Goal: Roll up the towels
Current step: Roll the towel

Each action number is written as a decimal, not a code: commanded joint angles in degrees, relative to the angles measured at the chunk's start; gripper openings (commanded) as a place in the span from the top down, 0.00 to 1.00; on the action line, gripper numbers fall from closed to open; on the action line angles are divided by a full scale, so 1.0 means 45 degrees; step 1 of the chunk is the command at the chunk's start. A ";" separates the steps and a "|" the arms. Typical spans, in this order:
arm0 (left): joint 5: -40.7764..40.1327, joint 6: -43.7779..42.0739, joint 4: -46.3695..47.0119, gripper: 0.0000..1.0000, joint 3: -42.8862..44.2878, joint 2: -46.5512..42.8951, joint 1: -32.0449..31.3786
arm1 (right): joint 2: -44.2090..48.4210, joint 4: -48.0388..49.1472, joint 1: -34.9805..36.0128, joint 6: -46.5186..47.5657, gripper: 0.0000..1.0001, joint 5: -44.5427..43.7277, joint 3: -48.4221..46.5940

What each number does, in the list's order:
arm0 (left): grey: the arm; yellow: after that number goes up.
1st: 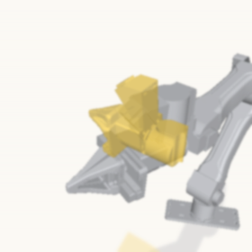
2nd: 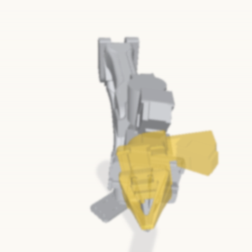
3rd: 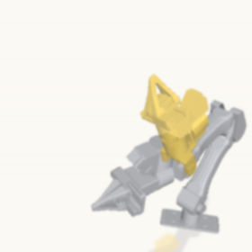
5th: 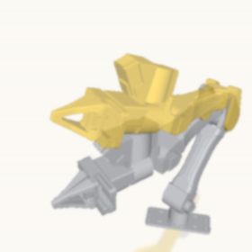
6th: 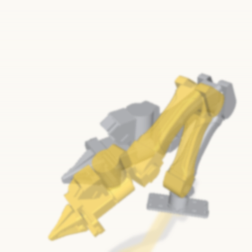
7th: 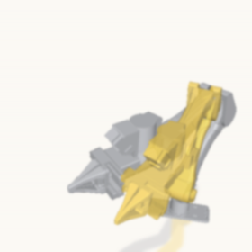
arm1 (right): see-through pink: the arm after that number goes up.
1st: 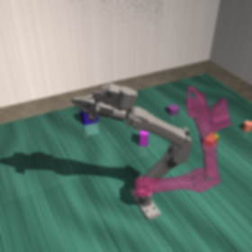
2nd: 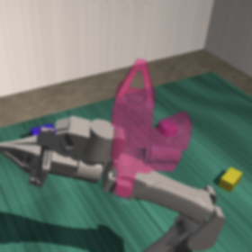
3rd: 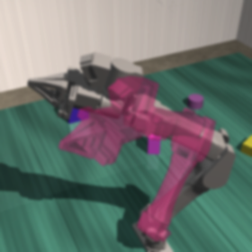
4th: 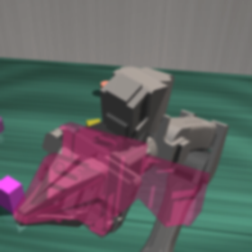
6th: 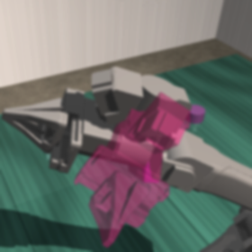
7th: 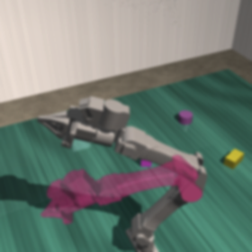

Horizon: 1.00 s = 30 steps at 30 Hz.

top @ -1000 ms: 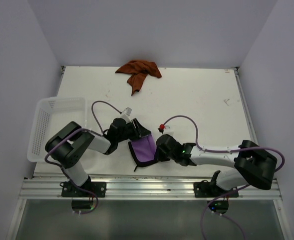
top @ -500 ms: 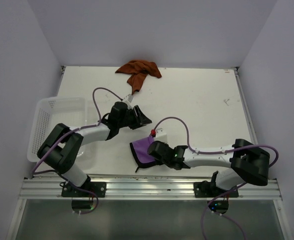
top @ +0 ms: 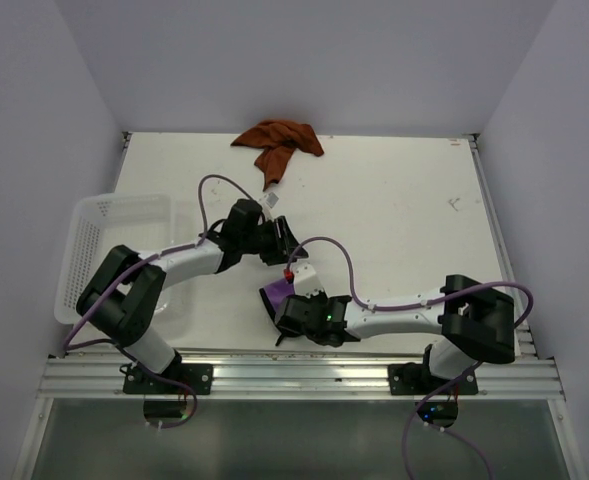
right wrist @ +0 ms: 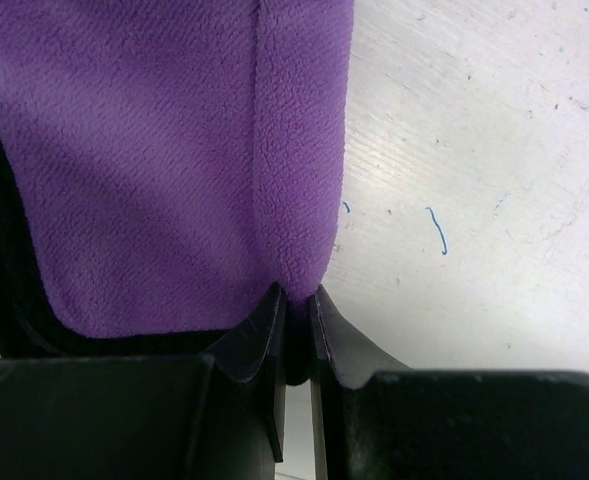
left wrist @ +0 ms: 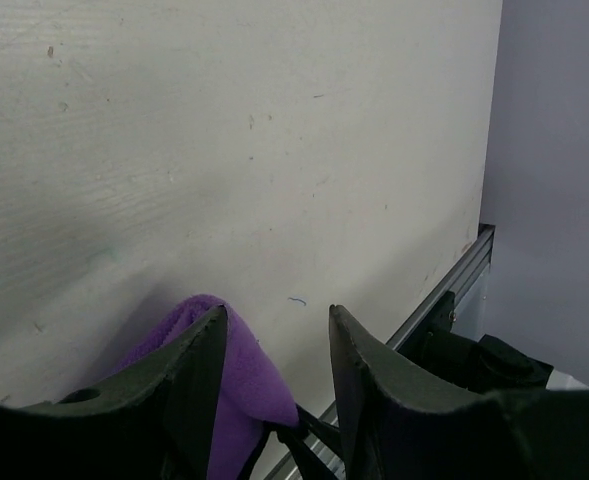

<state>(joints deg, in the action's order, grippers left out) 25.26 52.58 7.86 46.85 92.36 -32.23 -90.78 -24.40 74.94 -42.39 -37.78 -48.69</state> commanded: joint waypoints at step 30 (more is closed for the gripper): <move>-0.1334 -0.1020 -0.3192 0.46 0.1464 0.0414 -0.1862 | 0.0135 0.0364 0.0046 -0.0130 1.00 -0.0472 0.0174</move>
<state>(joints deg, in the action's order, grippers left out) 20.88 48.82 -5.82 51.99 94.72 -40.49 -90.78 -24.77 75.09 -42.37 -38.04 -48.56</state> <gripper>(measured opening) 0.542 0.130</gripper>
